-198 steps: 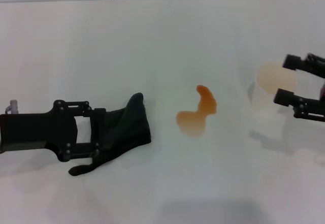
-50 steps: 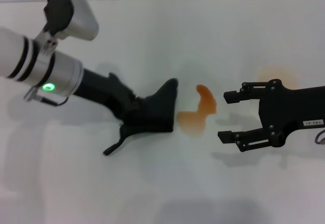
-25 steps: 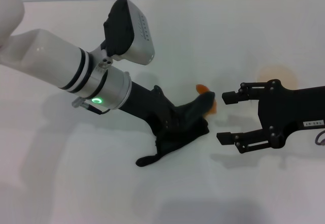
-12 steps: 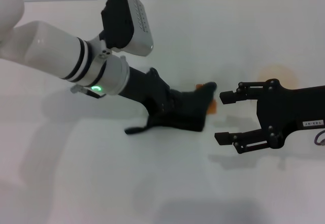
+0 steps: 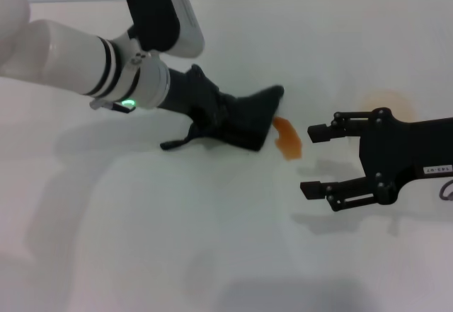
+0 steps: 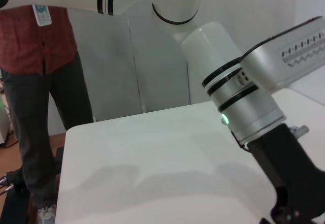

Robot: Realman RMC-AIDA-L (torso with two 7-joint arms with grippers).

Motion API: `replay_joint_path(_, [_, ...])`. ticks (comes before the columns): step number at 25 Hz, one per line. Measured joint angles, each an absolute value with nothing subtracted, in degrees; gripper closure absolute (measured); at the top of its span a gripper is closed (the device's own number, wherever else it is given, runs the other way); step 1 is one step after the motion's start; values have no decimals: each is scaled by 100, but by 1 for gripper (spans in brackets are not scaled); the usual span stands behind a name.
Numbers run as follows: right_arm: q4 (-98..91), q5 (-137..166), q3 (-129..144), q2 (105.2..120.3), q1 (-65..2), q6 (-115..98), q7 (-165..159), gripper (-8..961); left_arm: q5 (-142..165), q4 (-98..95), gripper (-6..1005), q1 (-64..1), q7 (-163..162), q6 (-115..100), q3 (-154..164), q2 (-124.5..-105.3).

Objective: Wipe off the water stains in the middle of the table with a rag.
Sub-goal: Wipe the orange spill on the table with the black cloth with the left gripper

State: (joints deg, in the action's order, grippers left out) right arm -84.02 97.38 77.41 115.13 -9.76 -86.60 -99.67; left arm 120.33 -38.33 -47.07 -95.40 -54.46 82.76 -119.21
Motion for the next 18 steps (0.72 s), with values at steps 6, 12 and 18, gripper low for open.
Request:
replay_joint_path(6, [-8411,9738,7734,11513,-975,-8659,-9967,129,11747,-3785,942,-4703,-9489,-5302,8022,-11946])
replay_joint_path(12, [-8420,9738,7734,11513,-976,-8670,-9967,129,11084,-3567,940,-4728,-9416,-5263,8080,-11951])
replay_joint_path(18, [-8450,9738,7734,11514,-976,-8717,-9971,128,10672,-3391,937,-4690,-9405,-5308,8666,-11961])
